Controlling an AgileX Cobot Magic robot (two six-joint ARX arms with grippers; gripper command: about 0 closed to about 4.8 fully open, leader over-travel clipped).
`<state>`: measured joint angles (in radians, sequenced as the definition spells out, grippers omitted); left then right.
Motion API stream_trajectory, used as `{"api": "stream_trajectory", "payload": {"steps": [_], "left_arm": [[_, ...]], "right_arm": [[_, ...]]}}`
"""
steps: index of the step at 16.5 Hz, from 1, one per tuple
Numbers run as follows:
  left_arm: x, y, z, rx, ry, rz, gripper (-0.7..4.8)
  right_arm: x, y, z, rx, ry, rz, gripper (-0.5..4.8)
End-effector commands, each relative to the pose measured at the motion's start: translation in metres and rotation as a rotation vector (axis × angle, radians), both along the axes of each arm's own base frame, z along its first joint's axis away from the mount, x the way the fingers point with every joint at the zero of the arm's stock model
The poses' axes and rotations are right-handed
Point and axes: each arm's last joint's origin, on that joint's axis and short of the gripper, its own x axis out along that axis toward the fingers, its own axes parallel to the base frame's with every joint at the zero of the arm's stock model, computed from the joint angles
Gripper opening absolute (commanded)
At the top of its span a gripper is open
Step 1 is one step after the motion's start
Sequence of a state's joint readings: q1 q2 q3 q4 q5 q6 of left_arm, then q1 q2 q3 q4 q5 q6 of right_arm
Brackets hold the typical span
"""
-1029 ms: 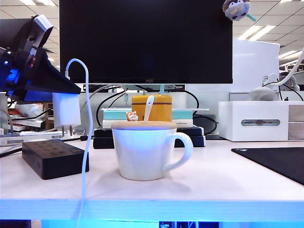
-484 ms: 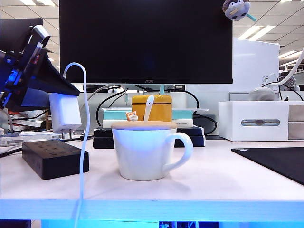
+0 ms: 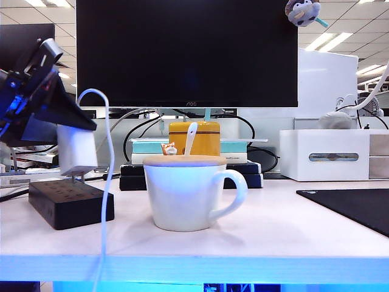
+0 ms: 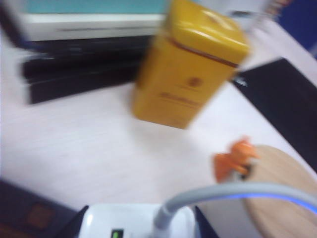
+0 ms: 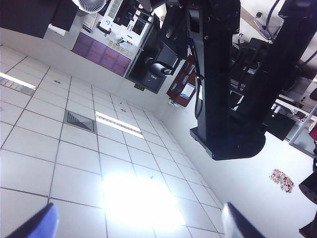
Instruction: Plug the white charger into the left socket.
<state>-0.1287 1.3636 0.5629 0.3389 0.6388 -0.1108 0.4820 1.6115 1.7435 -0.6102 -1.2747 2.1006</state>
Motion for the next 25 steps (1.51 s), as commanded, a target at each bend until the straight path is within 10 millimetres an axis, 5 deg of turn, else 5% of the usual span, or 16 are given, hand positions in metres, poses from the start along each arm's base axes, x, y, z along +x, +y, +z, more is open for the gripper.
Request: {"api": "stream_trajectory", "payload": {"steps": [1, 6, 9, 13, 16, 18, 23, 25], "left_arm": [[0.001, 0.0, 0.003, -0.039, 0.022, 0.053, 2.05], [-0.009, -0.033, 0.019, 0.056, -0.118, 0.058, 2.05], [-0.012, -0.036, 0.035, -0.02, -0.133, 0.091, 2.05], [-0.019, -0.029, 0.05, -0.014, -0.159, 0.268, 2.05], [-0.024, -0.025, 0.052, 0.011, -0.137, 0.334, 2.05], [-0.026, -0.024, 0.051, 0.034, -0.113, 0.36, 2.05], [-0.025, -0.024, 0.053, 0.04, -0.109, 0.369, 2.05], [-0.024, -0.024, 0.057, 0.017, -0.154, 0.371, 2.05]], "right_arm": [[-0.002, -0.001, 0.004, 0.004, 0.001, -0.005, 4.31], [0.002, 0.0, 0.002, -0.042, -0.072, -0.117, 4.31], [0.006, 0.0, 0.0, -0.039, -0.474, -0.127, 4.31], [0.005, 0.001, 0.0, 0.013, -0.715, -0.052, 4.31], [0.005, 0.001, 0.0, 0.033, -0.916, -0.017, 4.31], [0.008, 0.0, -0.001, -0.003, -1.231, 0.001, 4.31], [0.012, 0.001, 0.0, -0.057, -1.429, -0.019, 4.31], [0.01, 0.001, -0.009, -0.074, -1.713, 0.143, 4.31]]}}
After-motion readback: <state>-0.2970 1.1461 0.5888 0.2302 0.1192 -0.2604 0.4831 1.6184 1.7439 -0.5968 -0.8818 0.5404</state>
